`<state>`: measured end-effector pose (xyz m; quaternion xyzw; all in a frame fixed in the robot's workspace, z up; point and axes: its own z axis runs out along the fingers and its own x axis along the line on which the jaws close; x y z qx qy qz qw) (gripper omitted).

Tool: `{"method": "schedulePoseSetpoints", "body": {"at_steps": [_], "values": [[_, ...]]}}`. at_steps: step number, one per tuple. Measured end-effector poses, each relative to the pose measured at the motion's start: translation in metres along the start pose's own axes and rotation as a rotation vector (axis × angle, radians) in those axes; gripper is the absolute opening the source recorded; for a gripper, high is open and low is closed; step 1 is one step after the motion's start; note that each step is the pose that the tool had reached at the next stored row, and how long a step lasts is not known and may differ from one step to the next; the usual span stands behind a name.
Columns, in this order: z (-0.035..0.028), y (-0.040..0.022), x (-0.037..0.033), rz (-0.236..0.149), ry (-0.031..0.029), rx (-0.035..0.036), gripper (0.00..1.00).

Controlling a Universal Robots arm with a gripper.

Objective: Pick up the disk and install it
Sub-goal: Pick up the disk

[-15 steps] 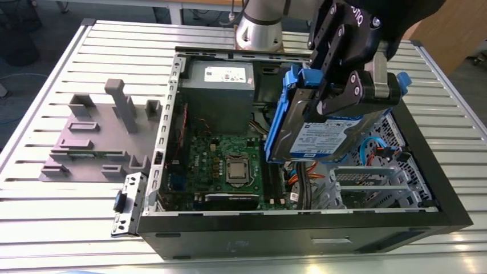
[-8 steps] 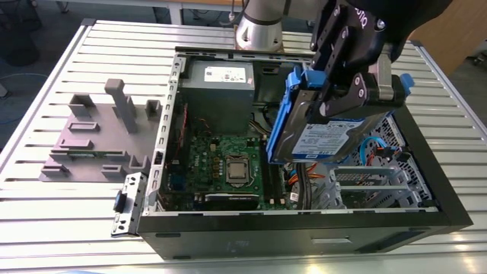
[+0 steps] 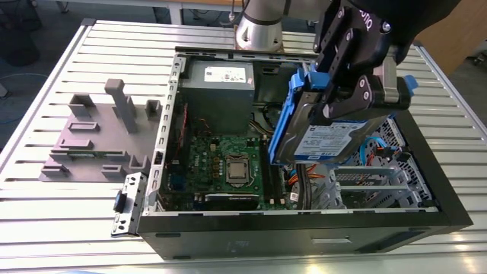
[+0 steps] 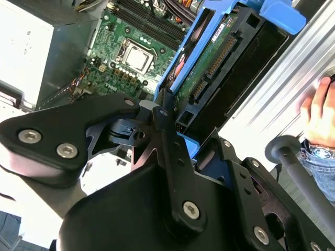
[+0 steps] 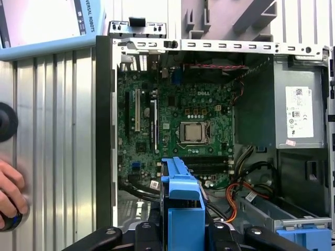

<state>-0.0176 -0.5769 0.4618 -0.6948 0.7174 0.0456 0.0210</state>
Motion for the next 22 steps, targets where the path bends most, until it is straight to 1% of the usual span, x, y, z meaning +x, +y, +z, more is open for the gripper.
{"method": "schedulePoseSetpoints", "body": {"at_steps": [22], "values": [[0.0003,-0.0071,0.0033,0.000,0.0000,0.0000,0.37]]}}
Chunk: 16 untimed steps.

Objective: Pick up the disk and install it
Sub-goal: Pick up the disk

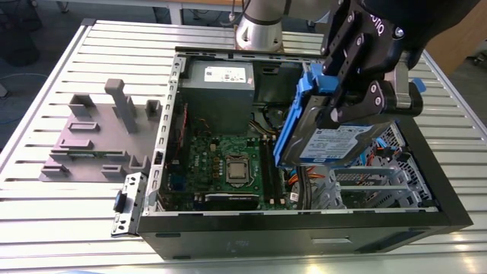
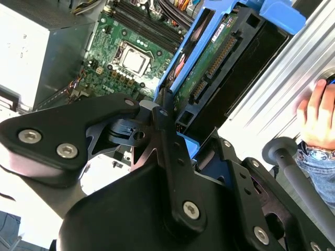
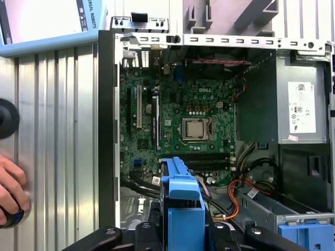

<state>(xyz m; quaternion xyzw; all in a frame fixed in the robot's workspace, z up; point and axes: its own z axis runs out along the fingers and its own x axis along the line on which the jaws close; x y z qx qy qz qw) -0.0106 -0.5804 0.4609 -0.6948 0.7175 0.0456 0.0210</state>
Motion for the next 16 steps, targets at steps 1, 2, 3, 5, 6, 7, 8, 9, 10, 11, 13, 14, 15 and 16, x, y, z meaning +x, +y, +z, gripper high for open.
{"method": "schedulePoseSetpoints", "body": {"at_steps": [1,2,3,5,6,7,8,9,10,11,13,14,15,16], "values": [[0.0000,-0.0002,0.0001,0.000,0.0000,0.0000,0.37],[0.0000,-0.0005,0.0003,0.000,0.0000,0.0000,0.37],[0.0000,-0.0008,0.0004,0.000,0.0000,0.0000,0.37],[0.0001,-0.0013,0.0007,0.000,0.0000,0.0000,0.37],[0.0000,-0.0016,0.0009,0.000,0.0000,-0.0001,0.37],[0.0001,-0.0019,0.0011,0.000,0.0000,0.0000,0.37],[0.0001,-0.0021,0.0013,0.000,0.0001,-0.0001,0.37],[0.0001,-0.0024,0.0014,0.000,0.0000,0.0000,0.37],[0.0001,-0.0027,0.0016,0.000,0.0000,0.0000,0.37],[0.0001,-0.0030,0.0017,0.000,0.0001,-0.0001,0.37],[0.0001,-0.0036,0.0020,0.000,0.0001,-0.0001,0.37],[0.0001,-0.0038,0.0022,0.000,0.0000,0.0000,0.37],[0.0001,-0.0041,0.0023,0.000,0.0000,0.0000,0.37],[0.0002,-0.0044,0.0024,0.000,0.0000,0.0000,0.37]]}}
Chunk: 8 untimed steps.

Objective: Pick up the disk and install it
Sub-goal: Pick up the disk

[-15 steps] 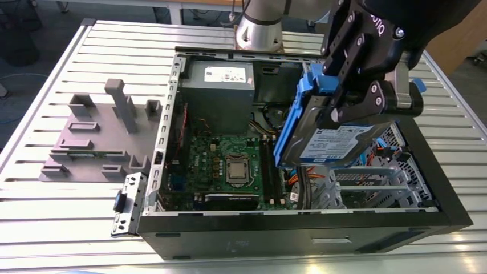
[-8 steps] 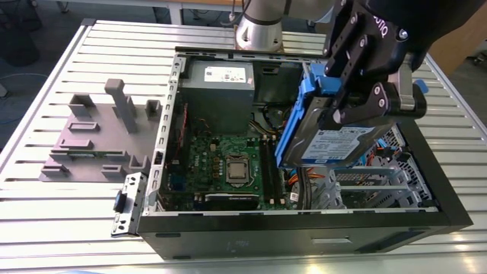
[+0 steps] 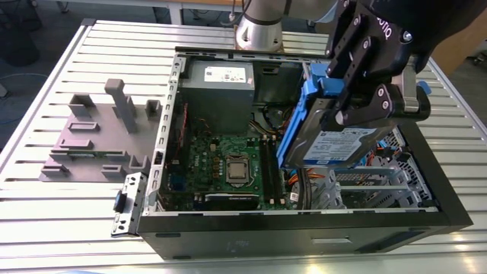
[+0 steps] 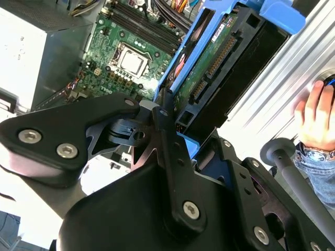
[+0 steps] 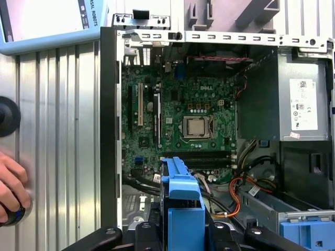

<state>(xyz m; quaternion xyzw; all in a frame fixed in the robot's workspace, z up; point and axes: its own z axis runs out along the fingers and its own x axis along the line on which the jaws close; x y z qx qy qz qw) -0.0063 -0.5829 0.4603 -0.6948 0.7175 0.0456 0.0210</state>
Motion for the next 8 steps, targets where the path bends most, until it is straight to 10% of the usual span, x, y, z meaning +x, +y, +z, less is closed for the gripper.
{"method": "schedulePoseSetpoints", "body": {"at_steps": [8], "values": [[0.0001,-0.0022,0.0009,0.000,0.0001,0.0000,0.37]]}}
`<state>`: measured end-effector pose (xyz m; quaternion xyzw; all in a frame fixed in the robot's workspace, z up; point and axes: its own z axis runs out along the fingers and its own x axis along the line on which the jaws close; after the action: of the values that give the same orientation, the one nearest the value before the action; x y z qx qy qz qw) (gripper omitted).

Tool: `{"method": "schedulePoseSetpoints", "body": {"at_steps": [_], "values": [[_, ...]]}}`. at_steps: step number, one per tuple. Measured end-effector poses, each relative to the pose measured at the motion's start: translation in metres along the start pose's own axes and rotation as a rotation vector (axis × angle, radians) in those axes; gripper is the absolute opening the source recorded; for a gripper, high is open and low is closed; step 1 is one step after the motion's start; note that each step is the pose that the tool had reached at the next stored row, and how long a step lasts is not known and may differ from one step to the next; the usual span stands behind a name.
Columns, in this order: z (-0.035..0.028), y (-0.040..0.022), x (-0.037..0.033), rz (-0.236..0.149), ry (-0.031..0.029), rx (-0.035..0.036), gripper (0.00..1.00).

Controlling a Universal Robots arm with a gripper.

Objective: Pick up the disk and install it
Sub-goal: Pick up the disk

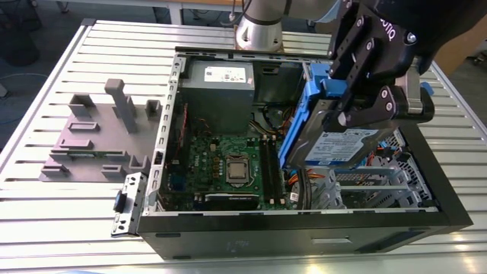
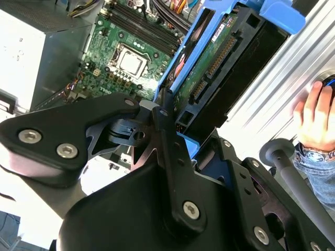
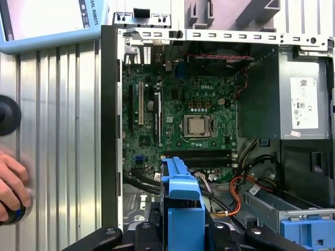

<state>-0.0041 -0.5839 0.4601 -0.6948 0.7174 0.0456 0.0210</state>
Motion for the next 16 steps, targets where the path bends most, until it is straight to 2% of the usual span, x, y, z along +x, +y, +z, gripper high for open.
{"method": "schedulePoseSetpoints", "body": {"at_steps": [16], "values": [[0.0005,-0.0066,0.0019,0.000,0.0000,0.0000,0.37]]}}
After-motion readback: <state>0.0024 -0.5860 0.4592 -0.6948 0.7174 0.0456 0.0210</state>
